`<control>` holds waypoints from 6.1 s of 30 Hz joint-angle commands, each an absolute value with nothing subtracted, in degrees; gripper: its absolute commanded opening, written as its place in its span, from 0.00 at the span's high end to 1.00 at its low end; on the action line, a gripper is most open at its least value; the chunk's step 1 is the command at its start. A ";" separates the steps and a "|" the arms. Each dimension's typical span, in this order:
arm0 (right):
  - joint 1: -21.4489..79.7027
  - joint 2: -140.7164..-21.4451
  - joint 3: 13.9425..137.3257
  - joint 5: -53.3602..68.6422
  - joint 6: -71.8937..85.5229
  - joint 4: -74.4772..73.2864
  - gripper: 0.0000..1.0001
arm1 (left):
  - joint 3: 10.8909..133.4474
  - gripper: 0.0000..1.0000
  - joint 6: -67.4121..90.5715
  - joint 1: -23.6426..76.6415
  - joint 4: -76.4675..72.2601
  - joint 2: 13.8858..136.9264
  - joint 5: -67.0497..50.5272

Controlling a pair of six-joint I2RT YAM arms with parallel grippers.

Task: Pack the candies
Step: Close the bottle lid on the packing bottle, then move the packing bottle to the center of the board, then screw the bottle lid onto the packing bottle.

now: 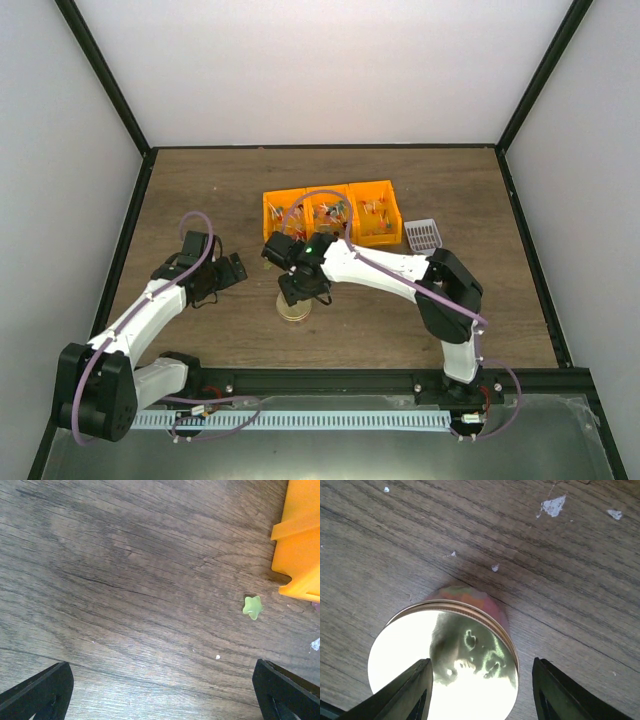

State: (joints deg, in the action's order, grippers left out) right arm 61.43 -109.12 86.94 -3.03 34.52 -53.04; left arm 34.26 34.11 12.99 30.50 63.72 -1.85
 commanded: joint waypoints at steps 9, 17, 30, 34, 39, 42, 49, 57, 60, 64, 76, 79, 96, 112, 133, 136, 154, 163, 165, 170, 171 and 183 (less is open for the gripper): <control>60.45 -102.08 85.88 -5.54 36.86 -51.34 0.43 | 32.74 0.01 32.72 13.14 27.89 62.07 -5.52; 55.07 -94.63 77.73 -2.88 39.04 -45.77 0.52 | 29.87 0.51 37.32 18.19 27.38 62.26 -7.35; 51.24 -89.33 71.68 -1.71 40.33 -43.88 0.53 | 26.83 0.66 41.53 34.48 20.76 71.37 -13.62; 51.17 -89.06 70.99 -1.59 40.59 -43.94 0.52 | 27.91 0.66 41.83 37.63 17.02 73.34 -15.03; 51.15 -88.07 69.87 -2.22 40.76 -43.90 0.52 | 30.72 0.61 41.46 40.68 13.12 77.06 -15.40; 51.07 -87.36 69.17 -2.84 40.92 -43.94 0.52 | 33.12 0.53 40.67 41.29 13.07 79.36 -13.73; 50.13 -83.96 67.94 -4.77 42.19 -44.67 0.47 | 35.80 0.34 45.00 39.96 20.29 82.37 -8.76; 49.04 -80.49 65.25 -5.25 43.57 -43.67 0.41 | 31.25 0.25 61.46 35.47 21.19 78.06 -17.31; 49.04 -80.05 64.64 -5.08 43.68 -43.46 0.39 | 30.06 0.24 66.08 34.29 20.15 75.97 -20.15; 49.04 -79.32 63.72 -5.19 43.91 -43.36 0.38 | 29.01 0.28 72.28 32.23 21.59 74.34 -23.16; 48.96 -78.03 62.57 -5.10 44.24 -41.78 0.36 | 14.88 0.47 112.60 31.46 3.38 61.31 -34.07; 48.95 -78.11 62.83 -4.64 44.25 -41.40 0.36 | 13.28 0.37 116.17 31.46 -3.75 64.65 -36.30; 47.00 -79.31 62.18 -1.75 44.34 -44.23 0.34 | 17.81 0.03 133.58 30.50 -27.91 83.85 -40.24; 44.51 -88.46 69.34 -1.35 42.58 -46.24 0.33 | 30.31 0.00 114.48 27.02 -1.90 98.17 -54.07; 40.43 -83.28 64.68 -2.20 40.59 -40.77 0.31 | 61.67 0.00 55.10 11.60 45.39 83.76 -7.33; 40.40 -82.30 63.91 -2.69 39.89 -39.58 0.30 | 61.63 0.00 53.21 11.69 44.10 79.08 -5.16; 40.44 -81.05 62.84 -3.43 38.61 -38.41 0.28 | 51.79 0.17 21.69 11.69 14.78 55.82 17.03; 40.43 -81.39 63.04 -3.60 38.44 -38.36 0.27 | 42.90 0.00 15.82 11.95 4.78 49.07 10.99; 40.43 -81.39 62.58 -3.56 38.57 -38.13 0.27 | 40.76 0.00 10.97 11.95 2.76 47.49 7.33; 40.43 -81.85 61.75 -3.40 38.85 -37.71 0.27 | 34.58 0.00 -2.09 12.39 -4.28 43.08 -6.87; 40.43 -82.06 61.72 -3.30 38.85 -37.66 0.27 | 33.74 0.00 -2.67 12.39 -5.05 43.05 -8.78; 40.32 -82.75 60.12 -3.47 38.14 -37.36 0.27 | 18.32 0.00 -4.33 12.95 -22.56 43.67 -24.66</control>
